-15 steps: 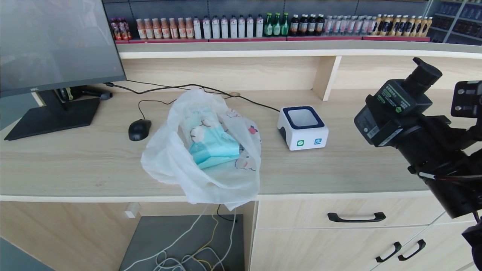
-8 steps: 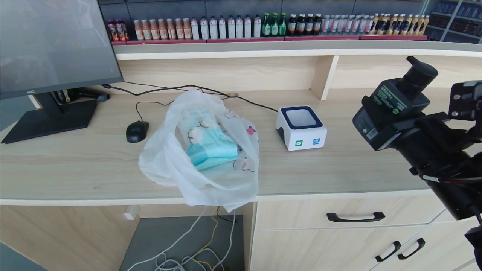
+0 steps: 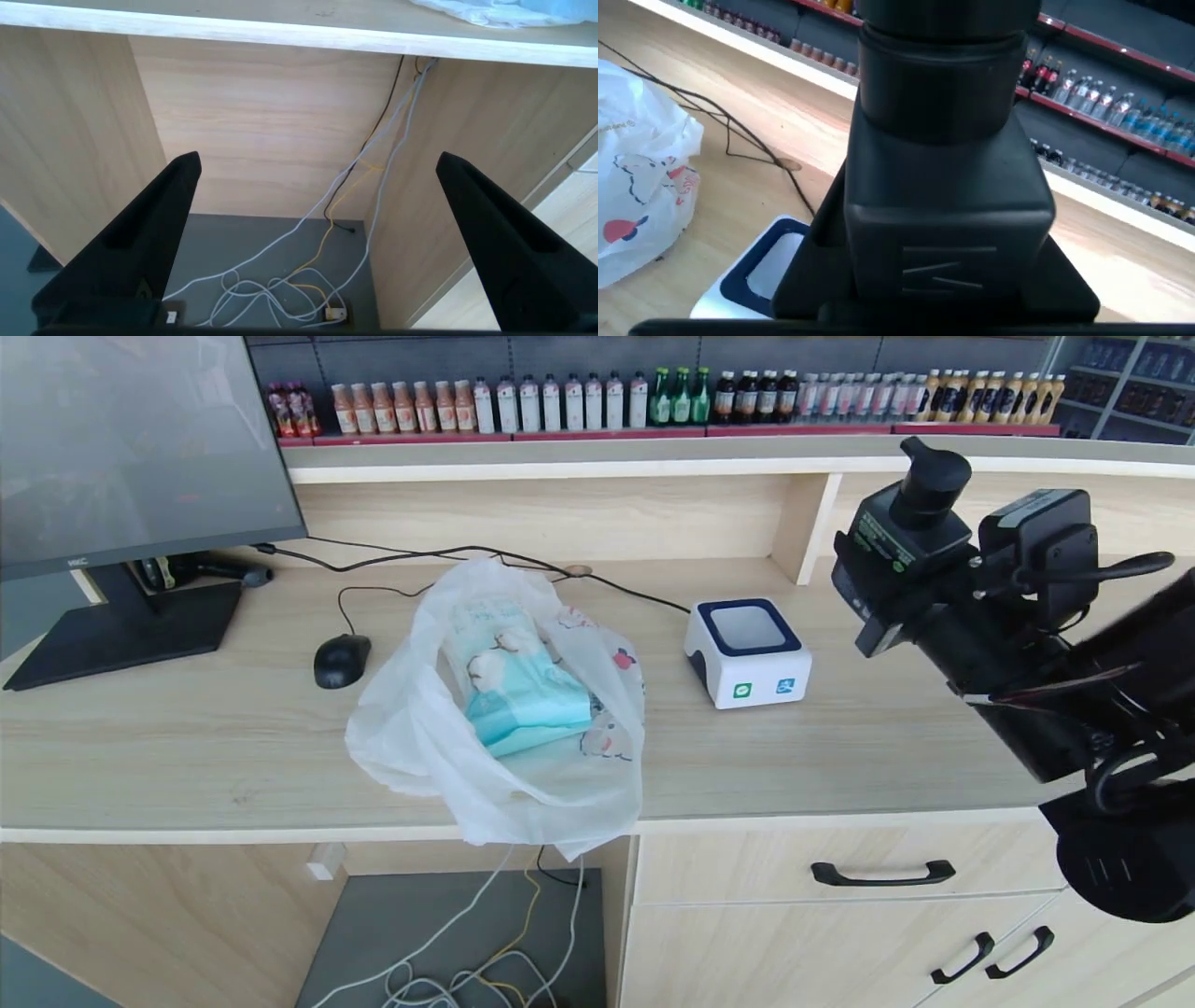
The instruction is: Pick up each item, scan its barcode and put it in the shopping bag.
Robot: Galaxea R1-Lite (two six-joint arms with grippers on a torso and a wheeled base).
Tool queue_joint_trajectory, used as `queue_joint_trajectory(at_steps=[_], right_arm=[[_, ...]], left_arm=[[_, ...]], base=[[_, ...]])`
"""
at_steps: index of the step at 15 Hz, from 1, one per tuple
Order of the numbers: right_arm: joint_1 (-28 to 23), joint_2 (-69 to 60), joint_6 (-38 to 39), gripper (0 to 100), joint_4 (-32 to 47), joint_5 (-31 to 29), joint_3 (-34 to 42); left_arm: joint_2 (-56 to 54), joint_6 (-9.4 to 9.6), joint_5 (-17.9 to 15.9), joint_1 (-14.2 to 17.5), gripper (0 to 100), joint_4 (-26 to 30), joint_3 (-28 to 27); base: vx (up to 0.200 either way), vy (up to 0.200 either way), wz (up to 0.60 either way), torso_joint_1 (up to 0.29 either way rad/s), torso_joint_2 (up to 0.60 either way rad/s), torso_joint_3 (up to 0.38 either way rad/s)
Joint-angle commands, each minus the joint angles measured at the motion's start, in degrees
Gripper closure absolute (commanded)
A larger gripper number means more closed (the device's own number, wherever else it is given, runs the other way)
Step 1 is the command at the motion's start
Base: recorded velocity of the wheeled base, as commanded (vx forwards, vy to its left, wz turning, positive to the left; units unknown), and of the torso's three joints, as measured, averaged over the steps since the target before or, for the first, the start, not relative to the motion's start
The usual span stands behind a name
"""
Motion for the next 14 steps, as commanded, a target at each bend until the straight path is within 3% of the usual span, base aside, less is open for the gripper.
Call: queue_joint_trajectory(at_steps=[1,8,14], right_arm=[[-0.43,5.68,-2.42,100,-0.50,1.64,-2.62],[-0.43,14.03,-4.89,100,-0.50,6.12,-17.12],[-0.07,16.40,-11.65,100,-0.50,19.30,-21.16]], left_arm=[[-0.02,-0.02,0.00,-0.04,0,0.00,0.00],[-0.02,-0.02,0.00,-0.04,0,0.00,0.00],[-0.02,-0.02,0.00,-0.04,0,0.00,0.00]], base=[[0.000,0.000,0.00,0.000,0.00,0.000],[0.000,0.000,0.00,0.000,0.00,0.000],[0.000,0.000,0.00,0.000,0.00,0.000]])
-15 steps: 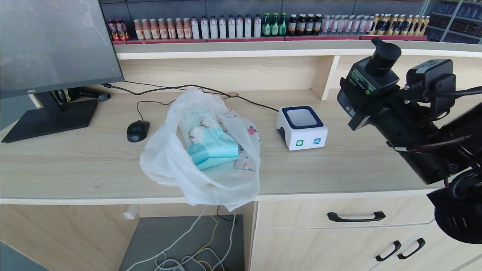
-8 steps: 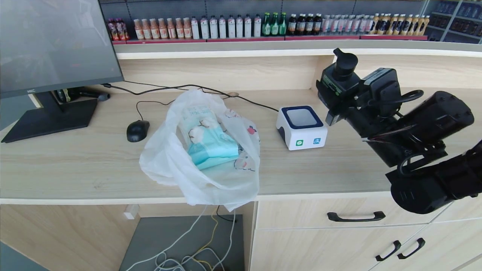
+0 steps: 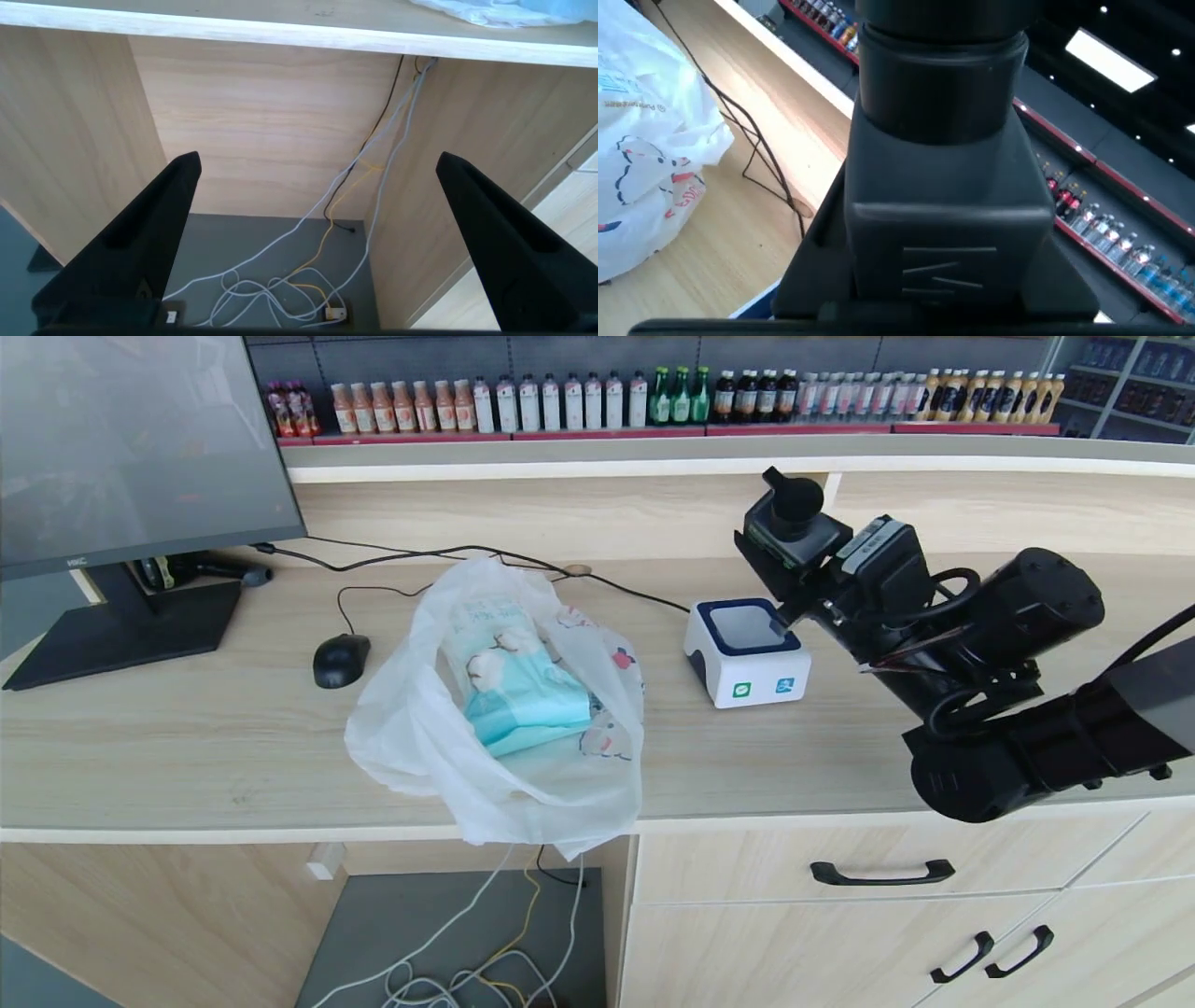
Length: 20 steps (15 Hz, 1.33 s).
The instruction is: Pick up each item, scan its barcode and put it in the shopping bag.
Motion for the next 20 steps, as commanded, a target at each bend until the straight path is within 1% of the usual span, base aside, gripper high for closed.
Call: queue_joint_trajectory(at_steps=[1,2,5,8,11,20], right_arm=[[-0.05,1.95,-1.61,100,-0.01,3.21,-1.16],[-0.32,2.48,-2.84,100,-0.01,5.59,-1.69],[-0.67,4.24,-4.95,100,-0.01,9.89,-2.22],[-1.55,4.24,-5.65,100,-0.01,9.89,-2.39],[-2.08,4.33,-7.94,100,-0.01,10.77,-1.95],[-3.22,4.77,-8.38,100,-0.01,11.39,0.07]], left_arm=[[-0.02,-0.02,0.02,-0.04,0,0.00,0.00],[-0.02,-0.02,0.02,-0.04,0,0.00,0.00],[-0.02,-0.02,0.02,-0.04,0,0.00,0.00],[-0.02,-0.02,0.02,-0.04,0,0.00,0.00],[-0.02,-0.02,0.02,0.05,0,0.00,0.00],[-0.02,-0.02,0.02,0.05,0,0.00,0.00]], base=[[0.000,0.000,0.00,0.000,0.00,0.000],[0.000,0.000,0.00,0.000,0.00,0.000],[0.000,0.000,0.00,0.000,0.00,0.000],[0.000,0.000,0.00,0.000,0.00,0.000],[0.000,0.000,0.00,0.000,0.00,0.000],[0.000,0.000,0.00,0.000,0.00,0.000]])
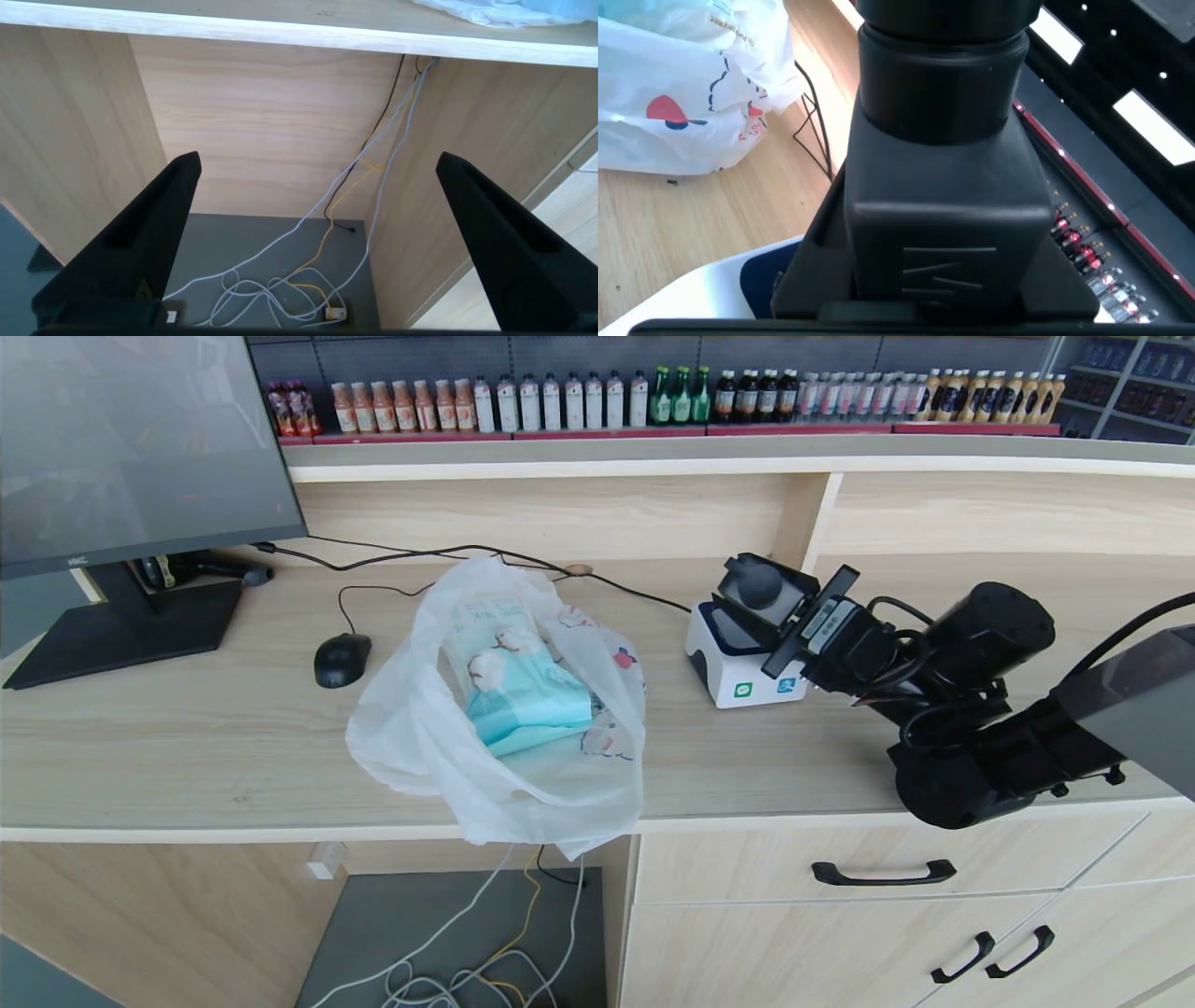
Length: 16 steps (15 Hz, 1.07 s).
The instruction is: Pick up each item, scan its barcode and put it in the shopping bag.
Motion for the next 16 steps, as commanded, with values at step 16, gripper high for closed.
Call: queue_joint_trajectory(at_steps=[16], right_arm=[[-0.89,1.26,-0.84,100,-0.08,0.93,1.19]], left_arm=[[-0.02,-0.04,0.00,0.01,0,-0.02,0.00]], base=[[0.000,0.000,0.00,0.000,0.00,0.000]])
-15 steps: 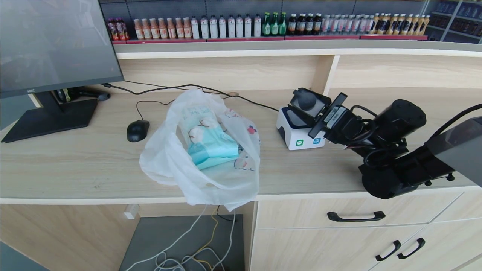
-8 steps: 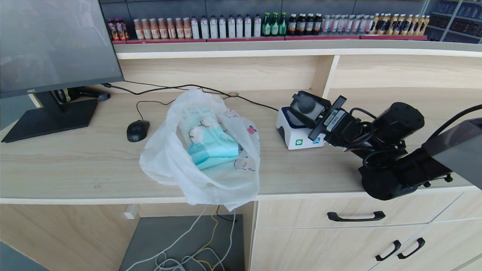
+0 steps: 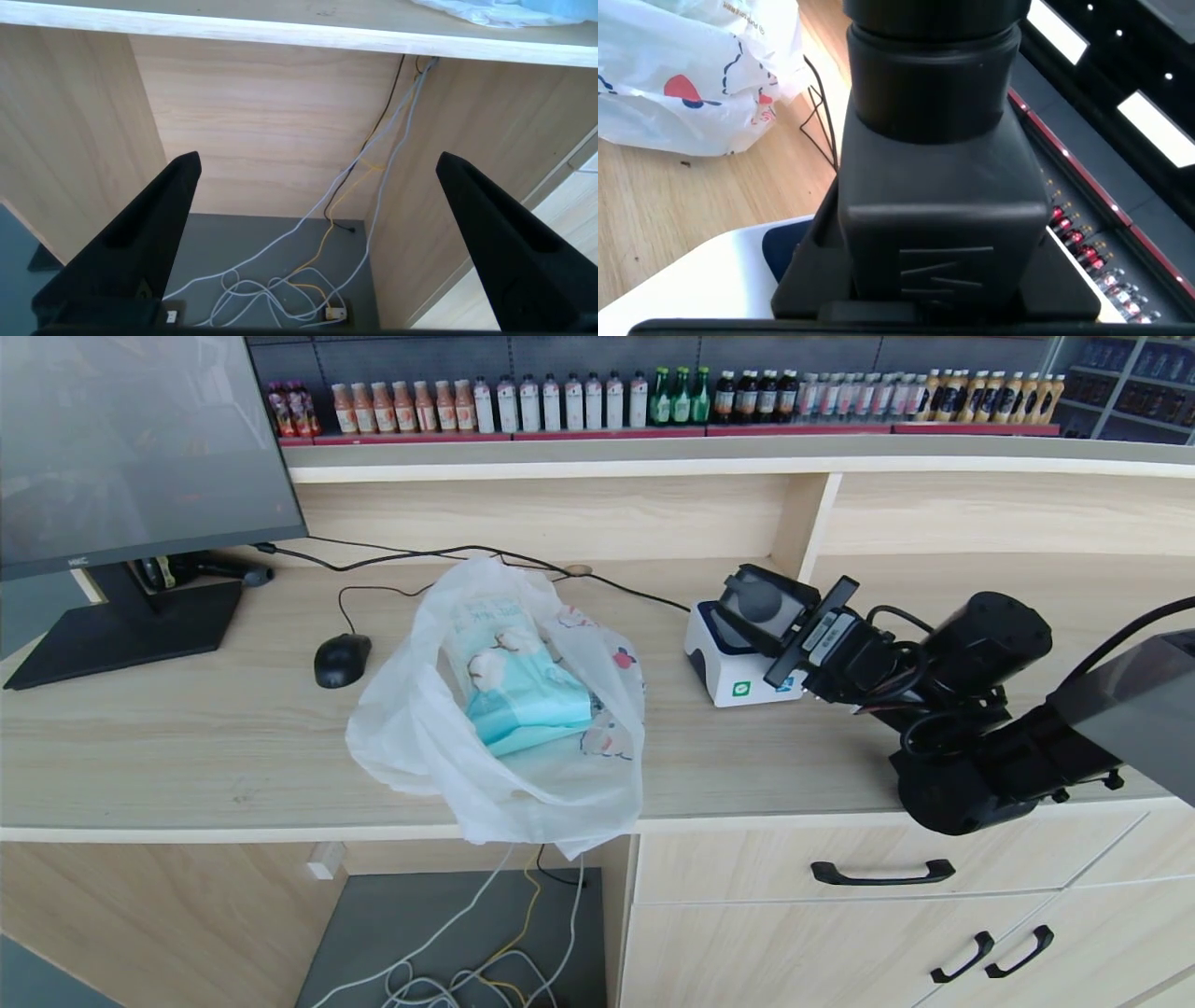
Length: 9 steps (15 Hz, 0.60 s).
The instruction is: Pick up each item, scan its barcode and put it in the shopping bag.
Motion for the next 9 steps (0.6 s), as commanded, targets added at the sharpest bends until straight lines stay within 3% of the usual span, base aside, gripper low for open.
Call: queue_joint_trajectory(at_steps=[1,9], right_arm=[[0.02,0.50,0.00,100,0.05,-0.02,0.05],[0.02,0.50,0.00,100,0.05,-0.46,-0.13]], left_arm=[[-0.02,-0.02,0.00,-0.04,0,0.00,0.00],[-0.02,-0.02,0.00,-0.04,0,0.00,0.00]], base=[[0.000,0.000,0.00,0.000,0.00,0.000],[0.000,0.000,0.00,0.000,0.00,0.000]])
